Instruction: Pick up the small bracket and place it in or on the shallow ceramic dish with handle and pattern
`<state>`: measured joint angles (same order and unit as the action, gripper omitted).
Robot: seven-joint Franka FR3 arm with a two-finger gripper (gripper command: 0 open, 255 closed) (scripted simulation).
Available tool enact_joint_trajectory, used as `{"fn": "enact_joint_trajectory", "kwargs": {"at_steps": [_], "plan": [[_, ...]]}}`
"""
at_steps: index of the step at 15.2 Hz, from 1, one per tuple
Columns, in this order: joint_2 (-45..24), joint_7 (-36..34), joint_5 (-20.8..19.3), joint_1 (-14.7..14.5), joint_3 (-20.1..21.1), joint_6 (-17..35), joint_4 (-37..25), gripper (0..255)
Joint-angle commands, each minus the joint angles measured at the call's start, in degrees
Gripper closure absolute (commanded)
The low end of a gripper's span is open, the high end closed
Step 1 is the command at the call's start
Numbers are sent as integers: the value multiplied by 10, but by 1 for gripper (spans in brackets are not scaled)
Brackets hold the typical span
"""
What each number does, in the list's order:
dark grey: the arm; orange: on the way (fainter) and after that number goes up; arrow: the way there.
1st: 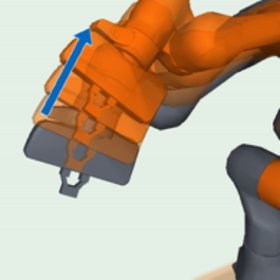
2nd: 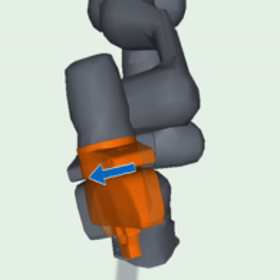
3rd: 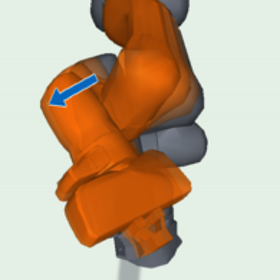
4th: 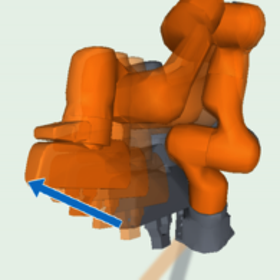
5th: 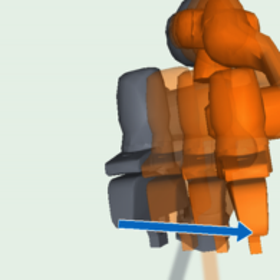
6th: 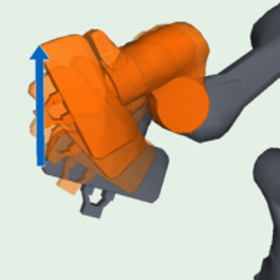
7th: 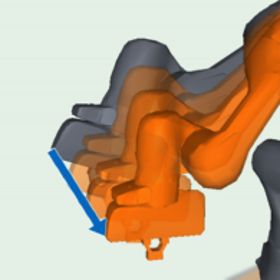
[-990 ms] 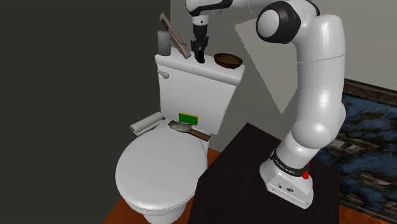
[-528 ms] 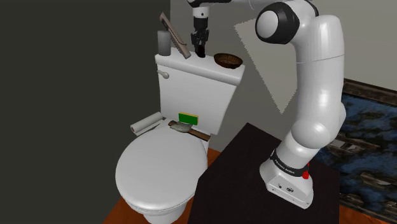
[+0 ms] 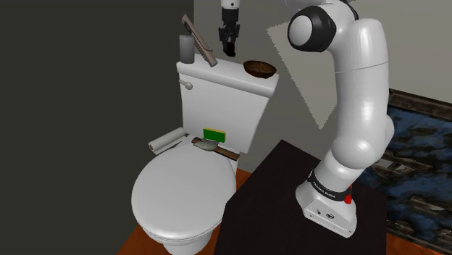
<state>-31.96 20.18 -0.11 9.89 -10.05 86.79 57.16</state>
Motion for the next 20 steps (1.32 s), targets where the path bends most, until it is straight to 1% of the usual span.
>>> {"fn": "enact_joint_trajectory", "kwargs": {"at_steps": [1,4,7,8,9,12,16,19,20], "plan": [[-9,2,1,3,0,-21,-30,255],[-29,4,4,7,0,-58,-87,255],[-58,6,8,14,1,-101,-159,255],[-11,12,2,12,-2,-68,-80,255],[25,19,-2,12,-6,-46,-22,255],[106,39,-13,17,-14,-1,101,255],[187,67,-26,30,-27,35,215,255],[238,90,-36,41,-38,53,281,255],[249,95,-38,44,-40,56,293,255]]}}
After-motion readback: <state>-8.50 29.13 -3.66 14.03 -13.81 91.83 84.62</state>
